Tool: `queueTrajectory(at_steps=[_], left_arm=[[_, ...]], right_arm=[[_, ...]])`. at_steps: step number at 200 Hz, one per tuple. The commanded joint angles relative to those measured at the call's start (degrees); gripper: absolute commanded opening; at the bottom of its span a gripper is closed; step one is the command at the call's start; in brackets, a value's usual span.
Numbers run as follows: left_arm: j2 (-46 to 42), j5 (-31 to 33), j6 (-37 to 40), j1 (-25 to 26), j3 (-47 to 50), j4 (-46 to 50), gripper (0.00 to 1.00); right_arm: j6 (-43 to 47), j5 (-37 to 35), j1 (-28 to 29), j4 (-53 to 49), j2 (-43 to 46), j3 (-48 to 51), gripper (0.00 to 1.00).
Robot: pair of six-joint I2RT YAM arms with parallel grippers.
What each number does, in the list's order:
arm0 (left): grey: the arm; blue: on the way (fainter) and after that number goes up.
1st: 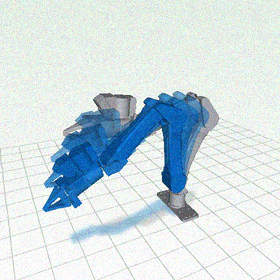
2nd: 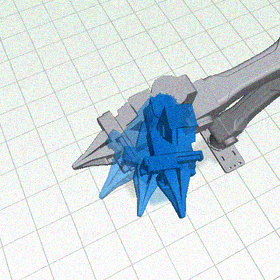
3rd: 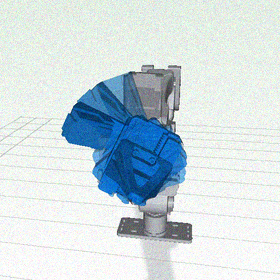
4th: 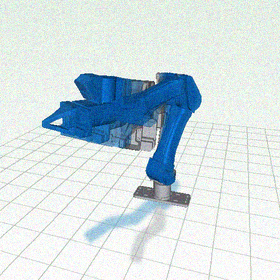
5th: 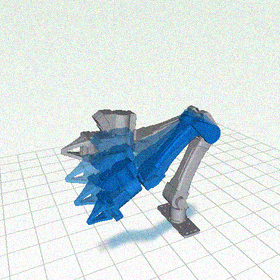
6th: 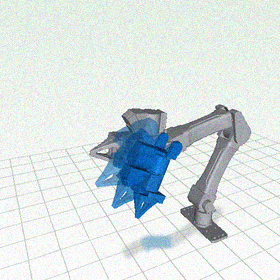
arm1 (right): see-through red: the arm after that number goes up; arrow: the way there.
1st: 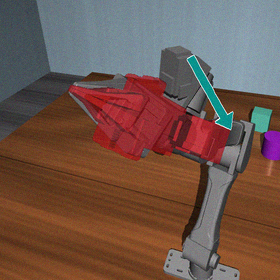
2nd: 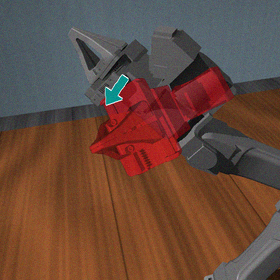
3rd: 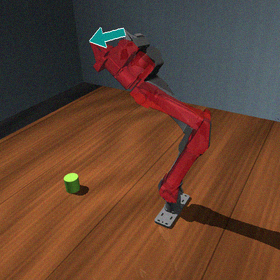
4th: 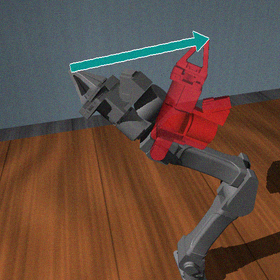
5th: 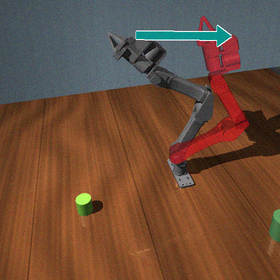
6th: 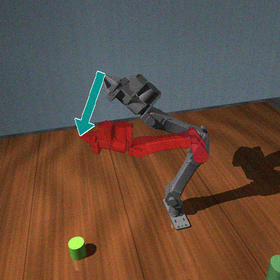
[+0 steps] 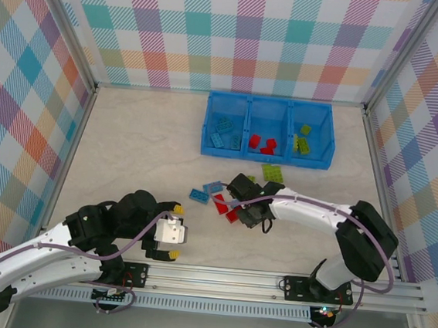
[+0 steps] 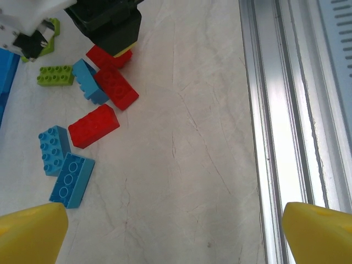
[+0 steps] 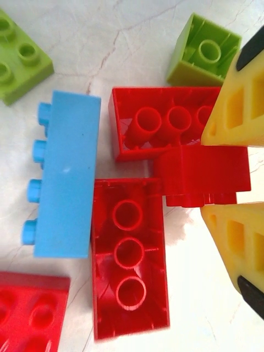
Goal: Sort the legos into containers by color
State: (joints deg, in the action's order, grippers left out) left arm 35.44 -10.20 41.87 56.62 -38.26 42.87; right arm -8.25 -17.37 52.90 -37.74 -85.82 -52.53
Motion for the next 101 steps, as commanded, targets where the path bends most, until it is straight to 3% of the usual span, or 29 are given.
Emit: queueTrajectory(at_steps=[1,20,54,101], left_arm=[[-1.42,-1.0,0.62,0.42,0.77,-3.37,1.0],[-3.73,1.11,-2.98,0.27,1.32,-8.4,1.0],[-9.22,1.33,-9.58,-1.78,3.22,-17.65,1.0],[-11.72,13.13,-21.76,-5.56,2.46,-21.7,1.0]], right_arm=[[-1.84,-0.09,-0.23,-0.62,7.41,-0.44,0.23],[-2.73,-1.78,-1.75,0.36,12.31,-1.03,0.2],[-0.66,0.08,-13.28,5.14,14.89,-5.21,0.17],[6.27,-1.16,-23.63,14.09,-1.94,-19.44,0.19]])
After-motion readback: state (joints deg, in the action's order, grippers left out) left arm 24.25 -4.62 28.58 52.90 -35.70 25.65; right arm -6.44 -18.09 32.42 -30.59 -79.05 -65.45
